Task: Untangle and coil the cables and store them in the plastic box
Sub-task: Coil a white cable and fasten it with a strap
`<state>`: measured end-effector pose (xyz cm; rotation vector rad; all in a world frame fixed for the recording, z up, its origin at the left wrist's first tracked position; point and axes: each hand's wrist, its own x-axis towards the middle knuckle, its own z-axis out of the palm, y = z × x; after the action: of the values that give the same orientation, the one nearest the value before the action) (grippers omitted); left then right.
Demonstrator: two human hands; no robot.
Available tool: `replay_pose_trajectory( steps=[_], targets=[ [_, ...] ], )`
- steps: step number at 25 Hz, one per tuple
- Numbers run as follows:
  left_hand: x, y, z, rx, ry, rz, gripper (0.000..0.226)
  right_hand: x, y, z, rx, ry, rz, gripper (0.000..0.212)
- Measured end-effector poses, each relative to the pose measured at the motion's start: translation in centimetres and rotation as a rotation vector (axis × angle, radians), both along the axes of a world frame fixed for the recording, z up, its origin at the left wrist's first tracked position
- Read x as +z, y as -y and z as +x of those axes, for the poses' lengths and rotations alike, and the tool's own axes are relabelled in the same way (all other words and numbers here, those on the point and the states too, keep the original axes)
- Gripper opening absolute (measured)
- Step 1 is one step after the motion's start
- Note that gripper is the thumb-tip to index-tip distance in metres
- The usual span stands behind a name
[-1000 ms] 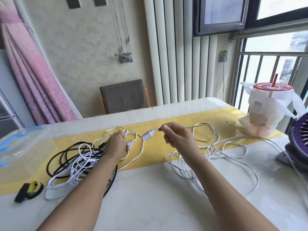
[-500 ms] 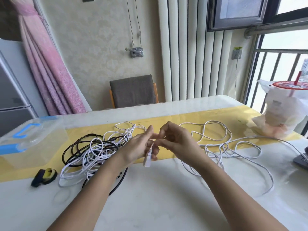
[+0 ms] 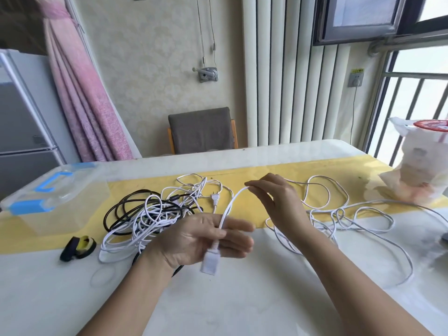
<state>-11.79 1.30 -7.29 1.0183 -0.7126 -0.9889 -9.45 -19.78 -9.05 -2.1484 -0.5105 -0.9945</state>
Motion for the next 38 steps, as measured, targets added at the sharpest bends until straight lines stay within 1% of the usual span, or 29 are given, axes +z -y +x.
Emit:
replay_pose_trajectory(
  steps=[2,4,6,7,10,12,14,16,18,20,21,23,25,27,30,32,33,35,36,37,38],
  targets=[
    [-0.3,0.6,-0.2,-0.006,-0.035,-0.016,0.048,0.1,-0.3,0.0,0.01,-0.056,0.13,0.014],
    [-0.6,1.4,-0.4,0.036,-0.131,-0.002,0.048,0.3,-0.8,-0.4,0.087,-0.136,0.216,0.012],
    [-0.9,1.5,-0.2,0.098,-0.204,-0.037,0.038,0.3,-1.4,-0.7,0.123,-0.106,0.162,0.013],
    [-0.9,1.5,0.1,0.094,-0.257,-0.079,0.034,0.1,-1.5,-0.7,0.121,-0.077,0.129,0.013],
    [0.1,1.2,0.6,0.062,-0.462,-0.26,0.038,-0.5,-1.3,-0.1,0.068,-0.002,0.048,0.017],
    [1.2,0.5,0.3,0.111,-0.523,-0.358,0.029,-0.9,-1.4,0.3,0.058,0.003,-0.001,0.023],
    [1.8,0.1,0.0,0.131,-0.529,-0.454,0.019,-1.1,-2.1,0.2,0.117,-0.107,-0.01,0.028],
    [1.6,-0.5,0.3,0.165,-0.546,-0.527,0.02,-1.3,-2.9,-0.1,0.203,-0.305,-0.05,0.029],
    [1.3,-1.4,1.0,0.218,-0.541,-0.551,0.025,-1.8,-3.4,-0.5,0.268,-0.45,-0.173,0.028],
    [1.6,-1.5,1.1,0.311,-0.522,-0.55,0.03,-2.0,-3.8,-1.1,0.282,-0.471,-0.347,0.019],
    [1.8,-1.2,1.1,0.437,-0.466,-0.513,0.03,-1.9,-4.0,-1.4,0.277,-0.441,-0.436,0.019],
    [2.0,-0.9,1.0,0.731,-0.27,-0.38,0.026,-1.7,-4.6,-1.8,0.275,-0.385,-0.571,0.026],
    [2.0,-0.8,1.1,0.861,-0.05,-0.209,0.025,-1.2,-5.0,-2.2,0.295,-0.355,-0.618,0.029],
    [1.5,-0.7,1.3,0.918,0.111,-0.061,0.029,-1.1,-4.8,-2.3,0.306,-0.316,-0.603,0.03],
    [0.7,-0.3,1.4,1.086,0.278,0.044,0.037,-1.1,-4.5,-2.3,0.309,-0.266,-0.543,0.029],
    [-0.1,0.2,1.5,1.201,0.488,0.146,0.042,-1.1,-4.6,-2.4,0.331,-0.283,-0.542,0.026],
    [-0.6,0.4,1.5,1.26,0.641,0.216,0.043,-1.1,-4.7,-2.6,0.337,-0.302,-0.538,0.023],
    [-1.3,0.4,1.5,1.297,0.973,0.347,0.042,-0.6,-4.4,-2.9,0.323,-0.325,-0.527,0.017],
    [-1.4,0.3,1.5,1.275,1.067,0.397,0.045,-0.2,-4.2,-3.0,0.321,-0.321,-0.519,0.015],
    [-1.3,0.1,1.6,1.236,1.089,0.43,0.046,0.3,-3.9,-3.2,0.335,-0.318,-0.504,0.014],
    [-1.2,0.0,1.6,1.191,1.073,0.471,0.045,0.7,-3.5,-3.3,0.365,-0.323,-0.467,0.013]
  ],
)
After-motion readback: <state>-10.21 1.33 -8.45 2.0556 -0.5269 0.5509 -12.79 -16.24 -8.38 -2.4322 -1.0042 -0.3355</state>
